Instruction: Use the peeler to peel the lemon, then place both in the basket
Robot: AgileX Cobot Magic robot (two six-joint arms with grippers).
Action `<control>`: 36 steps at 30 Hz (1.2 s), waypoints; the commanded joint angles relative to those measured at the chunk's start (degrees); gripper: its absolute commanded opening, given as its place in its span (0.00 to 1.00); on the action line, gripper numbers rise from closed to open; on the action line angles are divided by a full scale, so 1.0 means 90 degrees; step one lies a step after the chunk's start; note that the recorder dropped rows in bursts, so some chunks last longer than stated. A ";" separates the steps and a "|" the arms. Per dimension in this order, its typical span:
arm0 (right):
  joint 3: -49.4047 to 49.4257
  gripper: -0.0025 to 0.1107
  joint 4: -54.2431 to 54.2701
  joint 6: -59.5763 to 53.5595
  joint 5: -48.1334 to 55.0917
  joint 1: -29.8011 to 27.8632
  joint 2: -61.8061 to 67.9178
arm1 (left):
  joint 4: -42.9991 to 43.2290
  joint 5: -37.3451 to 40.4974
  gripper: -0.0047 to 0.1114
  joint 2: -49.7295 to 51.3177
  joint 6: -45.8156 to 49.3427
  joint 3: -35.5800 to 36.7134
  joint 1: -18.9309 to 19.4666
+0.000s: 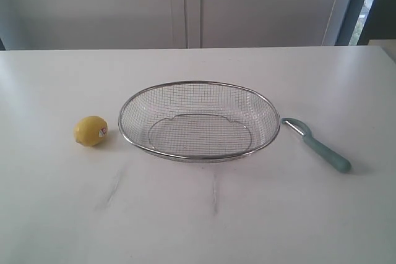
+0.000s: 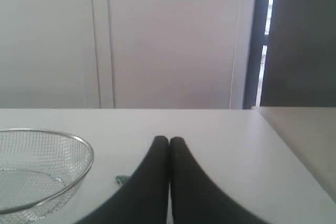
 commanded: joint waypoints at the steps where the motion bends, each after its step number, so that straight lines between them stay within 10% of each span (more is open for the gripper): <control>1: 0.0013 0.02 -0.0041 -0.0006 -0.0859 0.0034 -0.0036 | -0.0062 0.0024 0.04 -0.0030 -0.0019 0.0020 0.0011; 36: 0.0013 0.02 0.0273 -0.0032 -0.4177 0.0034 -0.0036 | -0.0062 0.0024 0.04 -0.0030 -0.0019 0.0020 0.0011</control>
